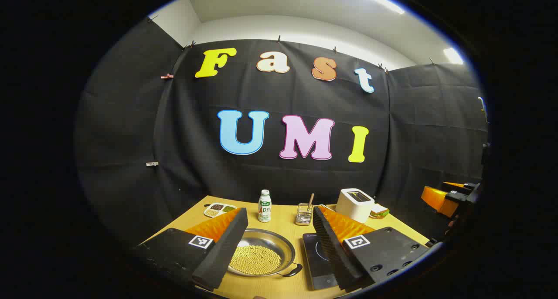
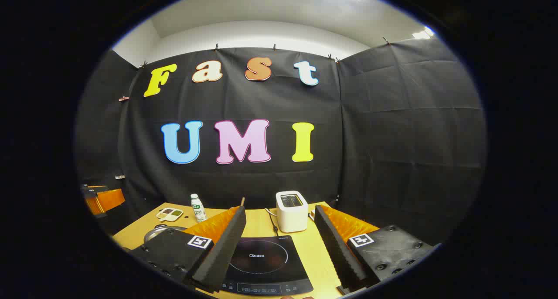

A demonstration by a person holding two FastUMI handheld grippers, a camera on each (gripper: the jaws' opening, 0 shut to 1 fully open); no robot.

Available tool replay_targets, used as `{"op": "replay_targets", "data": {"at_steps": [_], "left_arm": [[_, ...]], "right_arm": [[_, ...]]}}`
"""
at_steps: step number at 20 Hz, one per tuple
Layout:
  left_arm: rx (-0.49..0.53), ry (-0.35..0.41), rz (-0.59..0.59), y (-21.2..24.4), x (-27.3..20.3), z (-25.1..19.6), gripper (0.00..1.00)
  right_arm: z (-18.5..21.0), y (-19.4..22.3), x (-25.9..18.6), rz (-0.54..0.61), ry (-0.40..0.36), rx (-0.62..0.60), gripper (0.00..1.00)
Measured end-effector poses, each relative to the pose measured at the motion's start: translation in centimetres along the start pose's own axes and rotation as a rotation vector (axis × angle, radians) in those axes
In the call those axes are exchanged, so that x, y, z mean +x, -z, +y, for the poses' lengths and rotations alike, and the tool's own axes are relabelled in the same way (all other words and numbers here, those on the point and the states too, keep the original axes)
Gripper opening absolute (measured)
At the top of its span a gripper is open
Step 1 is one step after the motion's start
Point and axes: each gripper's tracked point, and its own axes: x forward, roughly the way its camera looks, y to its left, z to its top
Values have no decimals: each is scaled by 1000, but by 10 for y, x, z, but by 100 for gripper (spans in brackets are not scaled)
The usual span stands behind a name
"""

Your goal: First push the handle of the pot to place it horizontally, then grasp the pot with both hands and set it on the induction cooktop.

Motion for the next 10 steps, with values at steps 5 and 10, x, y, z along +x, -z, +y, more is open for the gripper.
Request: {"op": "replay_targets", "data": {"at_steps": [5, 10], "left_arm": [[-20, 12, 29, 11, -4, -1, 94], [-16, 13, 34, 16, 0, 5, 94]], "right_arm": [[12, 12, -9, 34, -36, 3, 96], [13, 14, -8, 32, -30, 7, 96]]}}
